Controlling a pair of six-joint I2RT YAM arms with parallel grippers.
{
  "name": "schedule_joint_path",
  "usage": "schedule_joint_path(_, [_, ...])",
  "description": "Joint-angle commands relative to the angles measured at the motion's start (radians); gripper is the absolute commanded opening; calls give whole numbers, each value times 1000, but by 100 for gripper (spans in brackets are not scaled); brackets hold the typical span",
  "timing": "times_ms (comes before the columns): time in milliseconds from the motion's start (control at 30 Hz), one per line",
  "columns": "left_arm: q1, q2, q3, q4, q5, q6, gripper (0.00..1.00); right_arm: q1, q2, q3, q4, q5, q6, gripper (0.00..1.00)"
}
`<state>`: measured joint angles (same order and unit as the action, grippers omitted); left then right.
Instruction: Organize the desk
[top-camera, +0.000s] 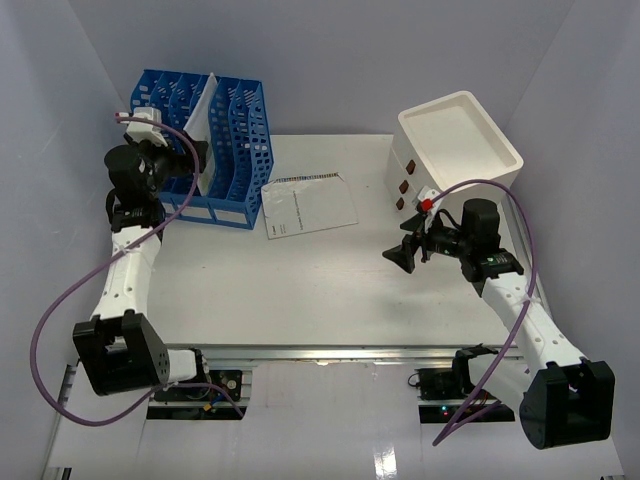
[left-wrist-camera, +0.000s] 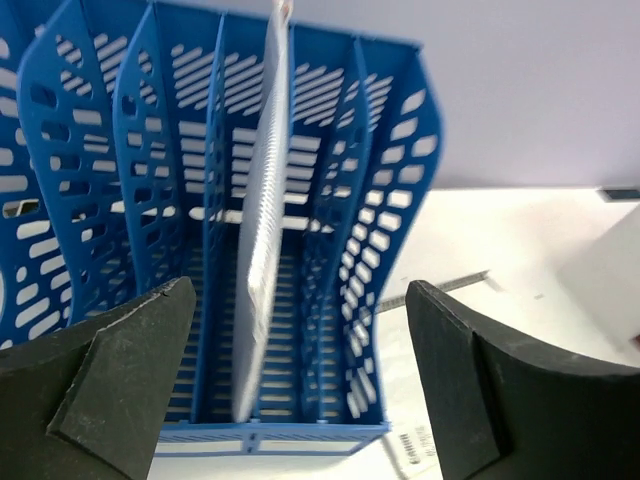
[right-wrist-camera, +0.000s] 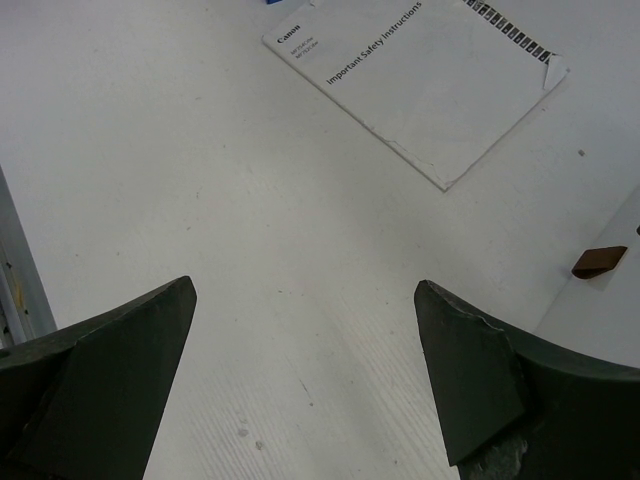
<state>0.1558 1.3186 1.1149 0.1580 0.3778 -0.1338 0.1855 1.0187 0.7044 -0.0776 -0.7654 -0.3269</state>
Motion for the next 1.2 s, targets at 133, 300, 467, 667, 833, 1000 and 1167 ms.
schedule_joint_path(133, [1,-362,-205,-138,173,-340,98,33,83,42,-96,-188,-161,96])
schedule_joint_path(300, [1,-532,-448,-203,166,-417,98,228,226,169,-150,72,-279,95])
schedule_joint_path(467, [1,-692,-605,-266,110,-553,98,275,508,455,-160,38,-489,90])
schedule_joint_path(667, [1,-824,-670,-423,7,-658,98,273,1056,1082,-142,62,-221,90])
schedule_joint_path(833, [1,-828,-666,-491,16,-642,98,301,1333,1395,-66,400,104,90])
schedule_joint_path(1000, [1,-838,-691,-475,50,-689,98,325,1447,1484,86,590,226,90])
schedule_joint_path(1167, [1,-861,-720,-471,59,-737,98,325,1564,1576,150,714,360,99])
